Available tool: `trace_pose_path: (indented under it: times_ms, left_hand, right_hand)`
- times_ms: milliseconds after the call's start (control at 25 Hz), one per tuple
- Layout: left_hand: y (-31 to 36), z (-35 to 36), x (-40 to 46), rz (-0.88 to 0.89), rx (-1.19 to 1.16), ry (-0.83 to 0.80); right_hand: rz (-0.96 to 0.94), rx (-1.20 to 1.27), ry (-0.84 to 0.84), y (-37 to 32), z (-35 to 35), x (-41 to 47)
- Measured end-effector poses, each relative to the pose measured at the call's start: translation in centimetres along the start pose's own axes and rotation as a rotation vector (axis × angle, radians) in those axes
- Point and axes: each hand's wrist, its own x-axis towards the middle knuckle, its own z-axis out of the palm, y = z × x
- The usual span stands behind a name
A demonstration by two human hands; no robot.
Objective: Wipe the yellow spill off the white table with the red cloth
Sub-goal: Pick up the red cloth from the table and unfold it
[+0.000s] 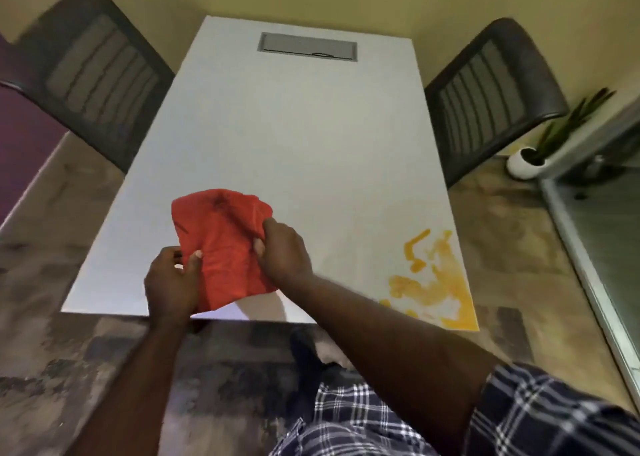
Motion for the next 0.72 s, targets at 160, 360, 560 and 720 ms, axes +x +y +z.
trace_pose_path:
  times_ms: [160,360,560,720]
  left_hand:
    - [4.8,4.5,-3.3,0.074,-0.061,-0.175]
    - [9.8,10.8,-6.7,0.157,-0.081,-0.345]
    - [12.7,16.2,-10.5,0.172,-0.039,-0.501]
    - [13.3,19.2,-12.5,0.171,0.030,-0.561]
  right_hand:
    - [0.126,0.022,0.151,5.3,-4.2,-2.9]
    - [0.285,-0.020,0.292,12.5,-8.7,-5.9]
    - [0.428,-0.045,0.329,19.0,-11.9,-8.1]
    - [0.480,-0.050,0.312,22.8,-13.0,-9.4]
